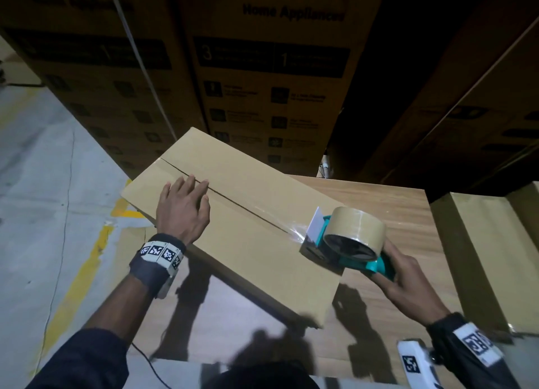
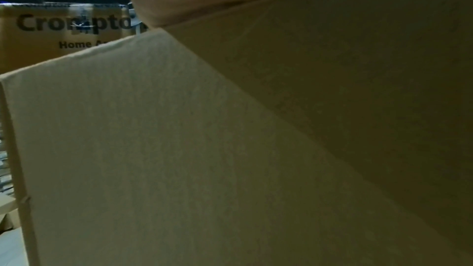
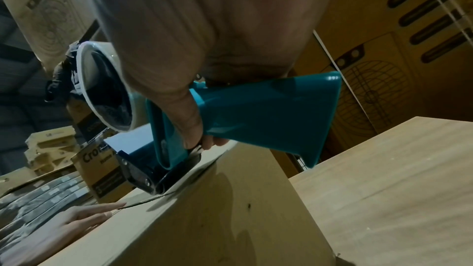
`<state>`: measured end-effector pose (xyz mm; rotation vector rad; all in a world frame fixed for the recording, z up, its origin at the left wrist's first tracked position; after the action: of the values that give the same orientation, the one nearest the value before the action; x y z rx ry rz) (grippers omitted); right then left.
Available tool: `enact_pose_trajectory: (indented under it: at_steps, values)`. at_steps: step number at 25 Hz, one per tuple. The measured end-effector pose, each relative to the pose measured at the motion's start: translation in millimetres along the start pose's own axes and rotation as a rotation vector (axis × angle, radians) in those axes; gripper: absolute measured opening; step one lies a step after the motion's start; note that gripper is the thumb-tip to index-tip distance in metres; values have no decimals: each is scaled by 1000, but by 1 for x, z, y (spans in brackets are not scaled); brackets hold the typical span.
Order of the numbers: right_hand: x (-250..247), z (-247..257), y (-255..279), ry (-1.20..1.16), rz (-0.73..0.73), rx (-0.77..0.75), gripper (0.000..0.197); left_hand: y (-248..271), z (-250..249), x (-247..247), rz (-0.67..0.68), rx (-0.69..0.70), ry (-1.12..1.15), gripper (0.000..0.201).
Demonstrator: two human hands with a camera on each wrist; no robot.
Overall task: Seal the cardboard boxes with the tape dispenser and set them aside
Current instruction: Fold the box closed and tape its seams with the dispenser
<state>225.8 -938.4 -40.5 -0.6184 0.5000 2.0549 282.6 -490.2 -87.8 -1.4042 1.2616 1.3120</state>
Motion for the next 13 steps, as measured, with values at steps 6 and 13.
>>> enact_pose_trajectory:
  at_steps: [6,13]
  values:
    - [13,-15,4,2,-33,20,85,2,-11,-3,-16,186,16,51]
    - [16,-25,7,19,-86,35,91,27,-76,21,386,521,-103,106]
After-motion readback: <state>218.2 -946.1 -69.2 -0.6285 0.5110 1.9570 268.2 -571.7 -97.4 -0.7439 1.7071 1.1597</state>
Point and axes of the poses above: each hand's wrist, its own y-axis away from the middle knuckle, its own x-axis out of the palm, z = x × y, the point moved 4 cm from there along -y, towards the middle knuckle, and after that the axes turned 10 degrees about z, right-handed, at the moved point
